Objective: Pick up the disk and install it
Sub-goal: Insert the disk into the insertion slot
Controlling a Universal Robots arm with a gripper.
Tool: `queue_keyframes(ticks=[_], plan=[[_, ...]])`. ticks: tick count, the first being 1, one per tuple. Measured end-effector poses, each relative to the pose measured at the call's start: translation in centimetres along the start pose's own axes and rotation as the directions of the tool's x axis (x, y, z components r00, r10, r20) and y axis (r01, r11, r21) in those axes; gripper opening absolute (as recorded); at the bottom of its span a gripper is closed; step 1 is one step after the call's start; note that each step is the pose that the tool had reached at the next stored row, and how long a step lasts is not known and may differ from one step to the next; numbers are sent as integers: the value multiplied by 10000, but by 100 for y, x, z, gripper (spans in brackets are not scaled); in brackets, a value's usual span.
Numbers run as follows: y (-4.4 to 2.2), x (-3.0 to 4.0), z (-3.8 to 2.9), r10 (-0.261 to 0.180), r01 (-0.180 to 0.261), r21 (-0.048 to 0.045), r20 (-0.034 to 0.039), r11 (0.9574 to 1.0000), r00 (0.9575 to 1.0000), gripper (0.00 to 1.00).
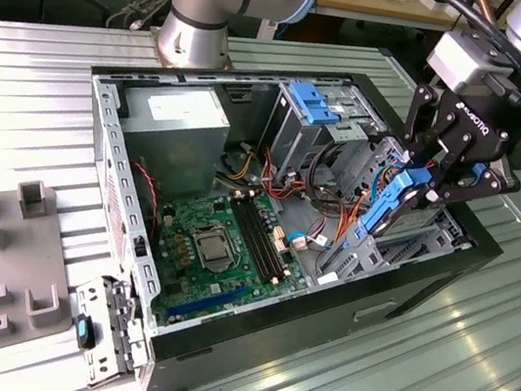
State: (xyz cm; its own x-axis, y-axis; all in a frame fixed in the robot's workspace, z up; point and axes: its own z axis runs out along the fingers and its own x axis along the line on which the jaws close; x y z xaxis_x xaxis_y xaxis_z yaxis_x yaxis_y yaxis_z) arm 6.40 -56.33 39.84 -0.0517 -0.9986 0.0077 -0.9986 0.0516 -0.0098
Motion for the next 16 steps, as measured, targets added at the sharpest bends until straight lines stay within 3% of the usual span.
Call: queue_keyframes(ticks=[2,3,5,11,13,16], plan=[[-2,0,-39,0,0,-5,17,10000,10000,36],[-3,0,-120,1,-1,-22,-12,10000,10000,36],[-4,1,-166,3,-3,-30,-8,10000,10000,36],[-12,0,-173,2,-2,-98,-11,10000,10000,36],[-18,1,-184,1,-1,-160,-15,9999,10000,36],[-28,0,-209,-1,0,-361,-22,9993,10000,36]])
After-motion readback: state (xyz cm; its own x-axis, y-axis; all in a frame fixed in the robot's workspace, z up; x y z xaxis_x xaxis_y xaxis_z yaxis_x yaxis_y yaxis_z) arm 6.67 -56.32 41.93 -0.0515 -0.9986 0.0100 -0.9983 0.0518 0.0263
